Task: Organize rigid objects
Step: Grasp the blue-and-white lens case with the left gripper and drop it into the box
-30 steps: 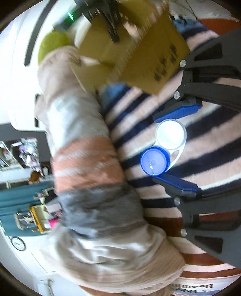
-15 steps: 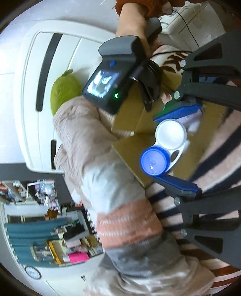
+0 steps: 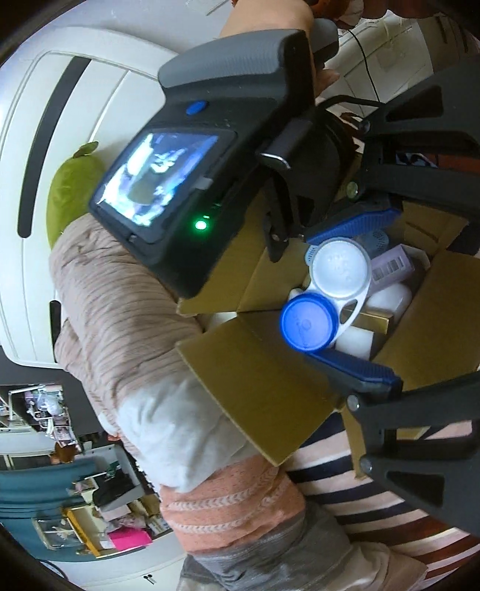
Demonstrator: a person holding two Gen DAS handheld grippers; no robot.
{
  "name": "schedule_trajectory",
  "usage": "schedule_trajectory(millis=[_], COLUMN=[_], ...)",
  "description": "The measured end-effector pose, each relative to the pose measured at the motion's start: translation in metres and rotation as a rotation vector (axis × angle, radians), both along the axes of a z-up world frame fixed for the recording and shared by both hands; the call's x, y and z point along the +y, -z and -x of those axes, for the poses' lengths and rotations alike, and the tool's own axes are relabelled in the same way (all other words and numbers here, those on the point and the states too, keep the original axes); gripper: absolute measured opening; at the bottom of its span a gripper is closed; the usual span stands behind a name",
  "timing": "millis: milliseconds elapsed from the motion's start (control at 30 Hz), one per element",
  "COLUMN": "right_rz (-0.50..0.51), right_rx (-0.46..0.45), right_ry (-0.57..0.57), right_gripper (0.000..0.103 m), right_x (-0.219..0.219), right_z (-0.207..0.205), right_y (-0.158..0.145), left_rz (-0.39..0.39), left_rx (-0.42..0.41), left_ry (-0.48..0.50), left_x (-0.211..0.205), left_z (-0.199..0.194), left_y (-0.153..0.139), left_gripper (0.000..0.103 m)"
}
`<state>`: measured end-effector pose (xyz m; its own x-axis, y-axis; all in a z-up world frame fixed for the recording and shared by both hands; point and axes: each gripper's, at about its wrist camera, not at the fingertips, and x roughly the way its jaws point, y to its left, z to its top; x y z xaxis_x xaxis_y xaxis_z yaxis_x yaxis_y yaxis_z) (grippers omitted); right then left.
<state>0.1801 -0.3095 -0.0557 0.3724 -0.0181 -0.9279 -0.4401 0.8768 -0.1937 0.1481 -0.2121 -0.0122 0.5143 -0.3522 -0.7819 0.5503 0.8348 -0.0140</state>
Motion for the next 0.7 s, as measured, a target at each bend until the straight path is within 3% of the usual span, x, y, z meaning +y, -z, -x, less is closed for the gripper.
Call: schedule_trajectory(millis=[67,133,300,400,500,567,700], right_rz=[0.000,0.002,0.006,-0.005,-0.011,-0.022,-0.047], right_rx=[-0.001,-0.003,-0.004,0.000,-0.014,-0.045,-0.127], right_ry=[0.000,0.003,0.011,0.021,0.028,0.033,0.051], right_gripper=[0.014,0.014,0.014,0.015,0.029,0.052,0.065], right_x=[0.000,0.001,0.002,0.002,0.000,-0.002,-0.009], right_z=[0.000,0.002,0.000,-0.001,-0.002,0.001,0.015], right_y=[0.000,-0.001,-0.002,-0.004,-0.007,-0.013,-0.028], left_rz=[0.000,0.008,0.040,0.053,0.087,0.101,0.091], left_rx=[0.001,-0.010,-0.020,-0.034,-0.055,-0.063,-0.101], left_ry=[-0.002,-0.016,-0.038,-0.068,-0.111,-0.139,-0.233], left_x=[0.003,0.009,0.026,0.040,0.061,0.074,0.107], left_z=[0.002,0.005,0.018,0.029,0.044,0.054,0.076], left_y=[0.001,0.000,-0.008,-0.015,-0.024,-0.028,-0.033], left_gripper=[0.063,0.079,0.085,0.095,0.102,0.102,0.102])
